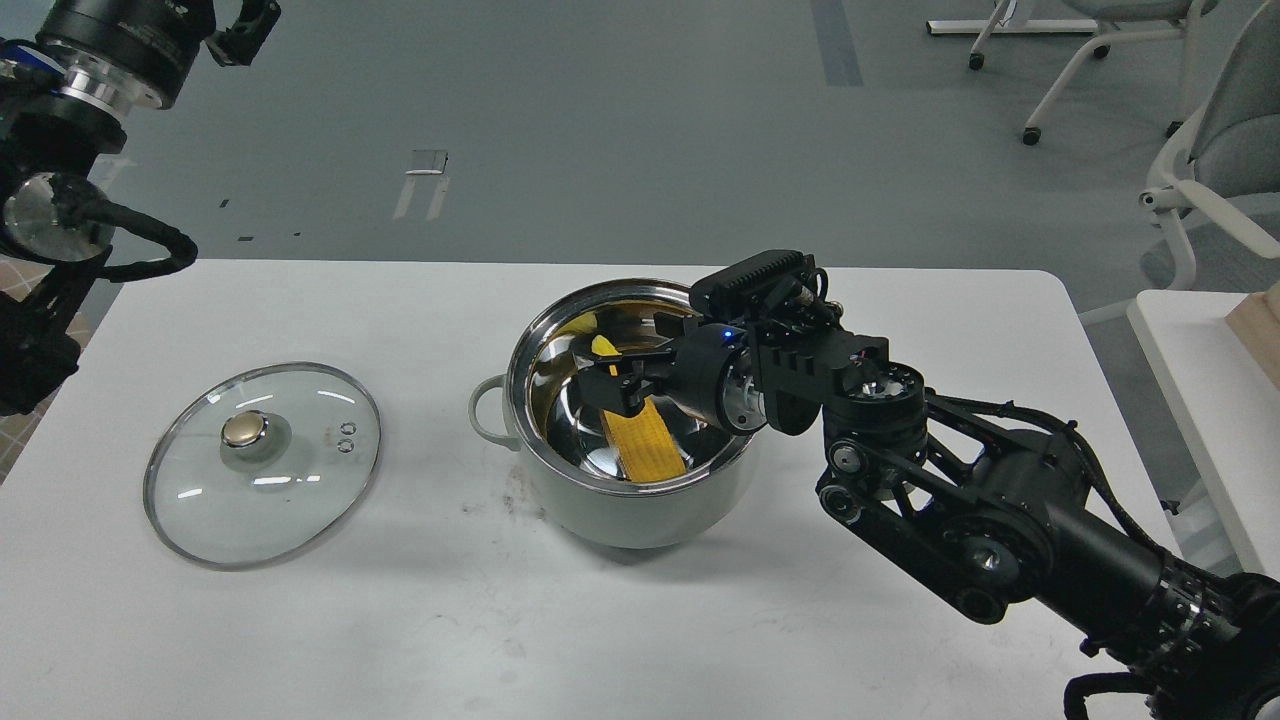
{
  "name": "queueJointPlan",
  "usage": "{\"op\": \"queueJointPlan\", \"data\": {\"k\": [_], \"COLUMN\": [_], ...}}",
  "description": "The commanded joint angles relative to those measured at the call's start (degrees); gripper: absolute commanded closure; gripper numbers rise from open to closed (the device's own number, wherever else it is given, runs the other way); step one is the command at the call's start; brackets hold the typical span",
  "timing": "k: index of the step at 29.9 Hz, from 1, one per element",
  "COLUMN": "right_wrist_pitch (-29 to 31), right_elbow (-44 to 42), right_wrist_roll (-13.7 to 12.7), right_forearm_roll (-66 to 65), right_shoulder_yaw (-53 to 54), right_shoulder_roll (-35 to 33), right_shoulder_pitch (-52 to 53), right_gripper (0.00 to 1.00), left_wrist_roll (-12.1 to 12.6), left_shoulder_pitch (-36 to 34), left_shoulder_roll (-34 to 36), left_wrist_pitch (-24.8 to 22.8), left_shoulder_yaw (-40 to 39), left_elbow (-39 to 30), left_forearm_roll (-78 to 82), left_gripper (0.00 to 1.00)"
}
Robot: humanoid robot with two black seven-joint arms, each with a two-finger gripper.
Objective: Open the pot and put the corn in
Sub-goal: 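Open the right gripper and lift it away from the pot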
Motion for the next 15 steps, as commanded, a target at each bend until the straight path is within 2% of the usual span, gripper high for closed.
{"op": "queueJointPlan", "data": {"k": [1,6,10,12,15], "right_wrist_pitch": [-0.57,-3.64,-3.47,-3.47,-3.91], "right_elbow": [0.14,-0.12,-1.61,-7.47,-13.03], "right_wrist_roll": [0.0,0.09,0.09,0.09,0.17], "right_forearm_roll": [0.05,0.49,3.55,10.04,15.6], "right_shoulder_yaw": [2.57,14.5,24.53,30.24,32.02], "right_shoulder_roll": [0.46,0.46,0.46,-0.06,-0.5], "right_shoulder_pitch": [0.75,4.34,6.81,10.4,13.58], "right_gripper": [0.04,0.04,0.01,0.01,0.01], "left_wrist_roll": [0.15,-0.03,-0.12,-0.12,0.06], "left_shoulder_pitch": [-0.09,0.0,0.09,0.09,0.18], "left_shoulder_roll": [0.67,1.55,1.56,1.38,1.21], "left_wrist_pitch": [0.01,0.01,0.01,0.01,0.01], "left_shoulder_yaw": [-0.02,-0.02,-0.11,-0.2,-1.6], "left_elbow": [-1.24,-1.77,-1.77,-1.77,-1.77], "left_forearm_roll": [0.0,0.0,-0.09,-0.27,-0.18], "left_gripper": [0.02,0.02,0.02,0.02,0.02]}}
